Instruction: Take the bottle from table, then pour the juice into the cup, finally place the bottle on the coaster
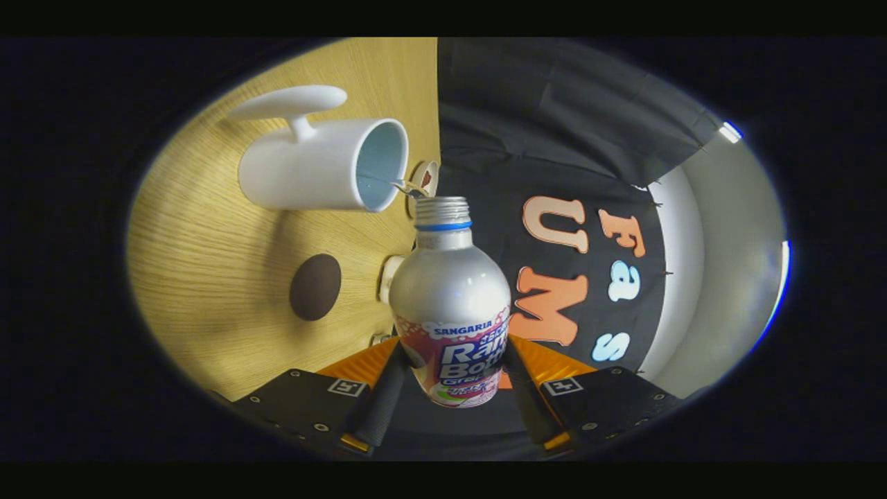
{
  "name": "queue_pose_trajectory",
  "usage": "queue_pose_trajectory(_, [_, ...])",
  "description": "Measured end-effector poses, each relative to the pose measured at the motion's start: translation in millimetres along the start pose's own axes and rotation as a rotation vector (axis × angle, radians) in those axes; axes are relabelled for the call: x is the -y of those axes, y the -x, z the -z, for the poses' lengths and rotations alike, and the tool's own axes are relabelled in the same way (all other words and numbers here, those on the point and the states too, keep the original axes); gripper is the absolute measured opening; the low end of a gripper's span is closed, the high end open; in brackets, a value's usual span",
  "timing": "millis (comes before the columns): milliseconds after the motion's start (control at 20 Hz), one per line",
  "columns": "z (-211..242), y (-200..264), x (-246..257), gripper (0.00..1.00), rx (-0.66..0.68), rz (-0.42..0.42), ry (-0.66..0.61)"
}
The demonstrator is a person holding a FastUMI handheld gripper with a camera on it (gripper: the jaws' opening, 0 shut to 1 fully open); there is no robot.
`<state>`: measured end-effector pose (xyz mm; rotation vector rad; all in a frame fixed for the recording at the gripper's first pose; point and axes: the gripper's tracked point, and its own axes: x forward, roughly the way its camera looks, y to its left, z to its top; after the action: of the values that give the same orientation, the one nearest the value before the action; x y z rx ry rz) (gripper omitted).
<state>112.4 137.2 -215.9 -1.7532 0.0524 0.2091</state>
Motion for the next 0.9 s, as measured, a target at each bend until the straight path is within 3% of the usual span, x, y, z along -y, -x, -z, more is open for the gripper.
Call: queue_pose_trajectory(900, [0.2, -1.7, 3.9, 0.77, 0.023, 0.004, 0.049])
